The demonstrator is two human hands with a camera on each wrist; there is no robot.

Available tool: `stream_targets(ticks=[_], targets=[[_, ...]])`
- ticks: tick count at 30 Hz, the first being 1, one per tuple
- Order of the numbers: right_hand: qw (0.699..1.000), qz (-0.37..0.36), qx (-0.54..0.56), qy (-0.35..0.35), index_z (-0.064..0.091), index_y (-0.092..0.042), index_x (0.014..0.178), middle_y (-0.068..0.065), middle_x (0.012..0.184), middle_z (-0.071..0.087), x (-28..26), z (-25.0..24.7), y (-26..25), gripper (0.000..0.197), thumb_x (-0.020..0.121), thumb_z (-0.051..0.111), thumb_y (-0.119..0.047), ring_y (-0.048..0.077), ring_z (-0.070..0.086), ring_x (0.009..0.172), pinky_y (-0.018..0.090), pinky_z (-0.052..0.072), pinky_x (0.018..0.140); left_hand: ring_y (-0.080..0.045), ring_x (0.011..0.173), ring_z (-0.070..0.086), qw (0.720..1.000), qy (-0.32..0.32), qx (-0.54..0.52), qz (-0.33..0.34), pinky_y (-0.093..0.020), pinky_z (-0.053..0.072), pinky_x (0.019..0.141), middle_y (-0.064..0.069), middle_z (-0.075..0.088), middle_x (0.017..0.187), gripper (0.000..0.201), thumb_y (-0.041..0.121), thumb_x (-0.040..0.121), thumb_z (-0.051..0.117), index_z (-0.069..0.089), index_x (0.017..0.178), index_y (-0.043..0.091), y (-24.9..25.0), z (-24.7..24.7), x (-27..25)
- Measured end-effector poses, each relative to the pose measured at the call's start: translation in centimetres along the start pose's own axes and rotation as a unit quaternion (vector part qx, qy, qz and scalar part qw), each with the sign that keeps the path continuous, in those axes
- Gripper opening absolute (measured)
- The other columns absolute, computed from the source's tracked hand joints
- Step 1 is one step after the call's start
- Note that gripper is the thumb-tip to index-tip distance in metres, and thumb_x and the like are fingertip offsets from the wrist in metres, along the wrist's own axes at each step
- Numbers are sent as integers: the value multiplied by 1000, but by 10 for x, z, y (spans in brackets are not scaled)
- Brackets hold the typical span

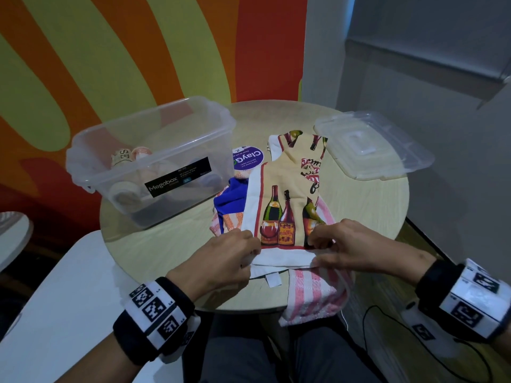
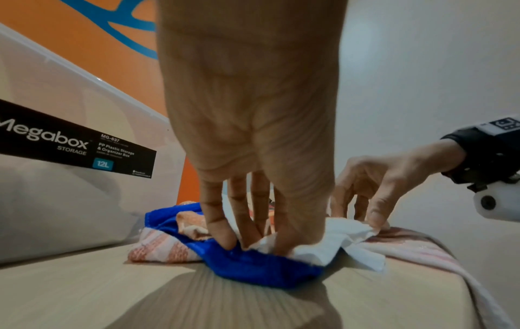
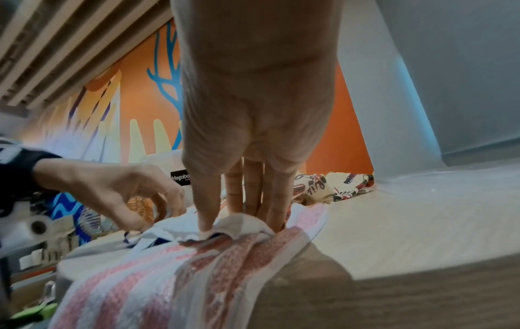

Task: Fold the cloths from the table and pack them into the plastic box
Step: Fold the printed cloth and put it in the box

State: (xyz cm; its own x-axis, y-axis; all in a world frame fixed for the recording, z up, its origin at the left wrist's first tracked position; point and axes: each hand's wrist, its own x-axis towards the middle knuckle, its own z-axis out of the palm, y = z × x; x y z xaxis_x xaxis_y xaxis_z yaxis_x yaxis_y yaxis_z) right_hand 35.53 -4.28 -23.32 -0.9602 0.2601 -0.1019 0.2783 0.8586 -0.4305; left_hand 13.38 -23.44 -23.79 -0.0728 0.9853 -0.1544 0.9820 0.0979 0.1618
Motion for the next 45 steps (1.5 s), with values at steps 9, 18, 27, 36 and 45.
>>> stream_targets(ticks=[9, 18, 27, 36, 45], targets=[[995, -19, -102, 9, 69, -26, 107, -10, 102, 69, 1, 13, -7, 37, 87, 67, -57, 14, 63, 92, 35, 50, 80, -11, 112, 54, 1000, 2, -11, 10, -35, 55, 90, 6, 60, 123, 25, 33, 99, 59, 61, 123, 26, -10, 3, -1], [978, -19, -206, 23, 65, -22, 102, -3, 96, 67, 9, 29, -16, 34, 92, 54, -53, 22, 63, 90, 37, 51, 71, -14, 109, 55, 999, 23, 25, -3, -32, 55, 88, 1, 61, 121, 33, 43, 100, 56, 61, 124, 21, 0, 7, 1], [968, 4, -250, 35, 55, -19, 83, 2, 74, 52, 24, 25, -55, 55, 96, 41, -70, 27, 53, 71, 35, 38, 66, -19, 111, 61, 997, 48, 53, 0, -34, 53, 89, -4, 67, 120, 23, 27, 105, 54, 64, 124, 17, 13, -4, 8], [981, 12, -194, -3, 60, -22, 107, -5, 85, 48, 17, 9, -29, 16, 99, 57, -35, 17, 51, 77, 31, 37, 64, -18, 109, 54, 995, 73, -3, 70, -38, 51, 87, 1, 64, 116, 21, 17, 103, 58, 69, 119, 21, 13, -1, -7], [995, -14, -71, 71, 50, -25, 92, -8, 77, 61, -14, 15, 7, 22, 92, 68, -12, 12, 57, 64, 33, 48, 55, -11, 105, 51, 995, 70, -47, 48, -34, 52, 89, 7, 61, 116, 21, 33, 107, 47, 64, 118, 27, 9, 26, -7]])
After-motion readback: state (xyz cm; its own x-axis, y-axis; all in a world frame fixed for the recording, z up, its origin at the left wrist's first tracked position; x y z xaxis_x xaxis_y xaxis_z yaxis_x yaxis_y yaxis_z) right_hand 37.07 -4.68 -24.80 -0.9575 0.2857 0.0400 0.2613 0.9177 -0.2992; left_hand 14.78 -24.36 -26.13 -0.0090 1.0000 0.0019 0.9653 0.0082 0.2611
